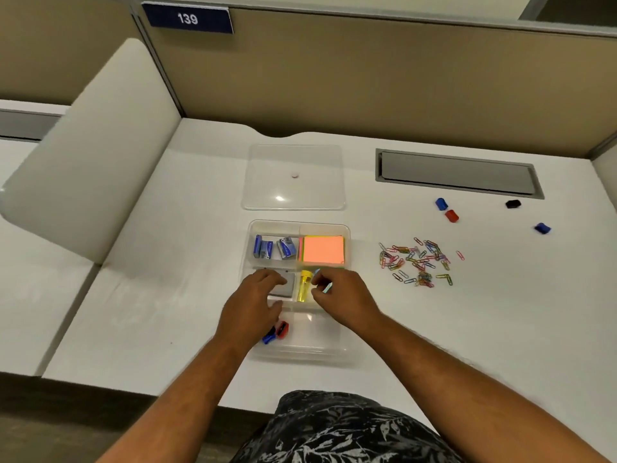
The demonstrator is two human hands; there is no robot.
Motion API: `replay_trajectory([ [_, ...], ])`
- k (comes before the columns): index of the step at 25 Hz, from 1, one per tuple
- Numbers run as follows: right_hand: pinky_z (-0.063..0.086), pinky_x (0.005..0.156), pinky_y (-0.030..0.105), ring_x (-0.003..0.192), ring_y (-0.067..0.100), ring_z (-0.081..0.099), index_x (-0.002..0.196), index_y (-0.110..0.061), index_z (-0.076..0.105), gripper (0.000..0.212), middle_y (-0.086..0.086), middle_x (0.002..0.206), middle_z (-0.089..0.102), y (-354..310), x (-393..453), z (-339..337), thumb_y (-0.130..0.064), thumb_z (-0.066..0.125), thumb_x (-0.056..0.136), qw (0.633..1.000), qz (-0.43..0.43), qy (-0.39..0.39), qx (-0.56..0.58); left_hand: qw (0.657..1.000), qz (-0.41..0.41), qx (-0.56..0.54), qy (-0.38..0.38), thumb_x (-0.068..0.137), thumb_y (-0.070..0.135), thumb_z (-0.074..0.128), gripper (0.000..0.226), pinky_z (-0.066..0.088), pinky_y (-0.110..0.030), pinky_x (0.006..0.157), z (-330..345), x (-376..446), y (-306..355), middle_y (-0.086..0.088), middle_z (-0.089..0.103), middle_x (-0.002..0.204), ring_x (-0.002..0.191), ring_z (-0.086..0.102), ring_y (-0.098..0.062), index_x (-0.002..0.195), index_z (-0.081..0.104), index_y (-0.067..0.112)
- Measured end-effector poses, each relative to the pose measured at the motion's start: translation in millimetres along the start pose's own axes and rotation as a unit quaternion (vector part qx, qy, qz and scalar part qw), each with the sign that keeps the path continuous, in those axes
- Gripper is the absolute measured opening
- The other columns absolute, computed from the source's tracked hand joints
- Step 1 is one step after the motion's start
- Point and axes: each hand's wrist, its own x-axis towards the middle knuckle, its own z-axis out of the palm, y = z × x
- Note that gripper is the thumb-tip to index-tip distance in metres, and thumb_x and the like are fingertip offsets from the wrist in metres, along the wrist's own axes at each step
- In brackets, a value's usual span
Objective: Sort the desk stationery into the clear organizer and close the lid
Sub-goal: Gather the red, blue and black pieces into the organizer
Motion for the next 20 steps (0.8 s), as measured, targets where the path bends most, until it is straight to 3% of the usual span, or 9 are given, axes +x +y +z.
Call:
replay_trajectory([
  [3,0.058,0.077,0.03,0.078,0.005,0.065,0.099,-0.032,0.073,0.014,-0.017,0.086,0.071,32,0,-32,-0.03,0.071,0.085,0.998,0.039,0.044,0.004,0.998,0.05,-0.012,-0.02,0.088,0.026,0.075,0.054,0.045,-0.03,0.106,20,29,42,0.011,0.054,0.144,0.132,0.051,-0.013,0.138,0.055,0.033],
  [12,0.062,0.077,0.037,0.087,0.011,0.068,0.095,-0.034,0.066,0.016,-0.017,0.092,0.068,138,21,-139,-0.025,0.072,0.084,0.974,0.146,0.172,0.029,0.983,0.171,-0.011,-0.058,0.087,0.025,0.069,0.043,0.051,-0.035,0.096,99,134,193,0.01,0.057,0.135,0.123,0.055,-0.015,0.129,0.06,0.028],
  [17,0.058,0.092,0.03,0.099,0.013,0.068,0.118,-0.022,0.069,0.027,-0.004,0.112,0.072,196,57,-191,-0.024,0.075,0.091,0.948,0.225,0.221,0.035,0.982,0.164,0.036,-0.083,0.092,0.027,0.069,0.046,0.048,-0.031,0.102,141,217,263,0.009,0.052,0.145,0.129,0.051,-0.015,0.136,0.056,0.029],
  [20,0.056,0.1,0.034,0.11,0.02,0.067,0.129,-0.018,0.063,0.039,0.002,0.125,0.069,230,92,-214,-0.024,0.075,0.093,0.93,0.28,0.229,0.069,0.982,0.153,0.059,-0.088,0.093,0.022,0.068,0.051,0.048,-0.031,0.101,170,267,295,0.007,0.047,0.151,0.132,0.049,-0.016,0.141,0.052,0.028],
])
